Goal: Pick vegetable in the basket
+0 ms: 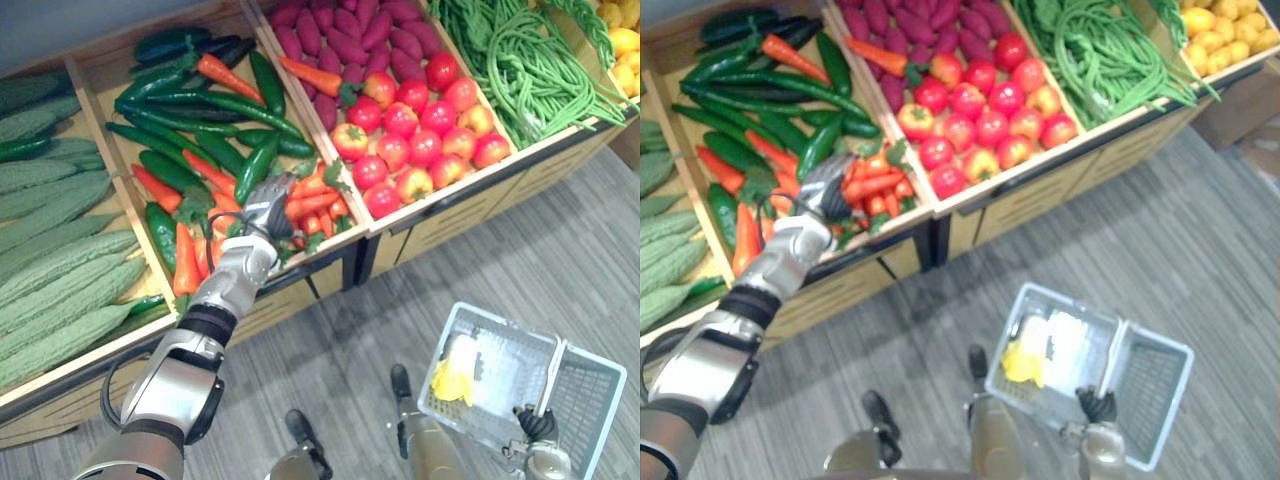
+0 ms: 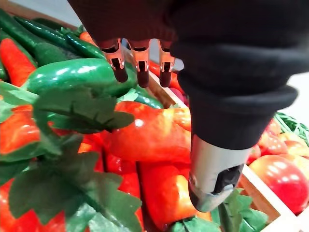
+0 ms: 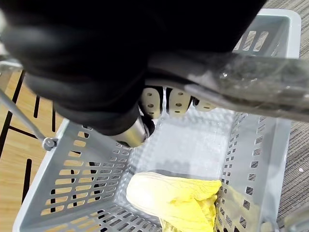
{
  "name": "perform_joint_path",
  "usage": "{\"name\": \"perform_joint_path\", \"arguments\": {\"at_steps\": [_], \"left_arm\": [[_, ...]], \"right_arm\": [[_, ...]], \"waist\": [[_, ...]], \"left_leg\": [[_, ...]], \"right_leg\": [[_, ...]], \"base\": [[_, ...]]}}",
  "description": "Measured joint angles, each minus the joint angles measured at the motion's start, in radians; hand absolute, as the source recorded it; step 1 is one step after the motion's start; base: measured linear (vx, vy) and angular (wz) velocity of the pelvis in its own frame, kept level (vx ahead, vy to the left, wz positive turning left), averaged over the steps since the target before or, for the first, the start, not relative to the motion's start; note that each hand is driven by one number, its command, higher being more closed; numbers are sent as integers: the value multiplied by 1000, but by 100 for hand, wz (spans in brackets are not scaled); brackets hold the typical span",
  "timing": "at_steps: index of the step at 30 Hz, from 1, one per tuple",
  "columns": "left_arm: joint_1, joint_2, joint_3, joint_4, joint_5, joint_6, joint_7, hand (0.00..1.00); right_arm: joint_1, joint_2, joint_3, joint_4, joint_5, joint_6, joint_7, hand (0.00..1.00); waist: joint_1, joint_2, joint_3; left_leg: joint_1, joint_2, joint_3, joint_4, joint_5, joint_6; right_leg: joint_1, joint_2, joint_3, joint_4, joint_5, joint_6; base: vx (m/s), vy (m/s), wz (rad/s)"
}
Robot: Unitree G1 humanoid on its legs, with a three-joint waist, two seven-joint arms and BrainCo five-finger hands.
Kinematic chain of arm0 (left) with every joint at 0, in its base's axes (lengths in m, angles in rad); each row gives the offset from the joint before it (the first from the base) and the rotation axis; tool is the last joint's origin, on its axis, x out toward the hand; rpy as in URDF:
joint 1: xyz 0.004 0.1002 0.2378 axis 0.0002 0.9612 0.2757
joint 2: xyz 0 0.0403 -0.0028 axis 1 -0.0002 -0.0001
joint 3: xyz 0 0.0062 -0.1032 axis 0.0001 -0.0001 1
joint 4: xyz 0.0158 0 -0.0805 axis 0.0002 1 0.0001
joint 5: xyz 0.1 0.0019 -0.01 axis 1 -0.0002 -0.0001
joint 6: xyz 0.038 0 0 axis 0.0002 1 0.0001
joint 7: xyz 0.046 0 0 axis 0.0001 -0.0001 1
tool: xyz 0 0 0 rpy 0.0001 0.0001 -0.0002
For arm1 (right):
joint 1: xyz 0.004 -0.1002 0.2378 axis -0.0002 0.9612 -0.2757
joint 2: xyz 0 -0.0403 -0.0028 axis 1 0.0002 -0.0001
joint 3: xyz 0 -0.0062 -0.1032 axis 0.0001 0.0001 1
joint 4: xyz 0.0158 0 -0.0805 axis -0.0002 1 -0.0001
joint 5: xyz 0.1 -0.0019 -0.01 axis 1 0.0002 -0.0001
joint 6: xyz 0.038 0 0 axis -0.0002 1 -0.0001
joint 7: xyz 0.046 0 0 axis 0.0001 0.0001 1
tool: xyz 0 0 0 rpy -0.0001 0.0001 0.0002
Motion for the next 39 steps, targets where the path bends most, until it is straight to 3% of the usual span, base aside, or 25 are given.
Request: {"name": "perform_joint_path", "arguments": {"at_steps": [2, 3, 12, 13, 28, 39], "left_arm": [[0, 0, 0, 13, 0, 0, 0, 0], [0, 0, 0, 30, 0, 1, -1, 100], [-20, -13, 0, 49, 0, 1, 4, 100], [-30, -15, 0, 51, 0, 1, 4, 100], [-50, -24, 13, 72, 0, 0, 19, 100], [-50, -38, 18, 79, -1, 11, 21, 100]], "right_arm": [[0, 0, 2, 0, 0, 0, -2, 100], [0, 0, 8, 0, 0, 0, -5, 100], [0, 0, 38, -2, 0, -3, -14, 100], [-3, 0, 41, -3, 0, -5, -14, 100], [-3, 0, 72, -35, 0, -9, -14, 100], [-1, 0, 79, -40, 0, -4, -15, 100]], "waist": [[1, 0, 0], [-2, 0, 0], [-1, -9, 5], [2, -10, 6], [-1, -20, 11], [-2, -22, 13]], "left_leg": [[-3, 0, 0, 0, 0, 0], [-3, 1, 1, 0, 0, 0], [-5, 8, 6, 3, -3, 1], [-7, 16, 13, 4, -2, -1], [-22, 56, 69, 27, 3, -13], [-23, 61, 83, 51, 6, -19]], "right_leg": [[-3, 0, 0, 0, 0, 0], [-3, 1, 0, -1, 0, 0], [-6, 7, 2, 0, 0, 0], [-15, 19, 1, -2, 21, -21], [-31, 44, 11, -23, 31, -20], [-1, 36, 4, -71, 20, -31]], "base": [[0, 0, 0], [0, 0, 0], [1, -1, -1], [5, -12, -15], [8, -20, -5], [5, -20, 0]]}}
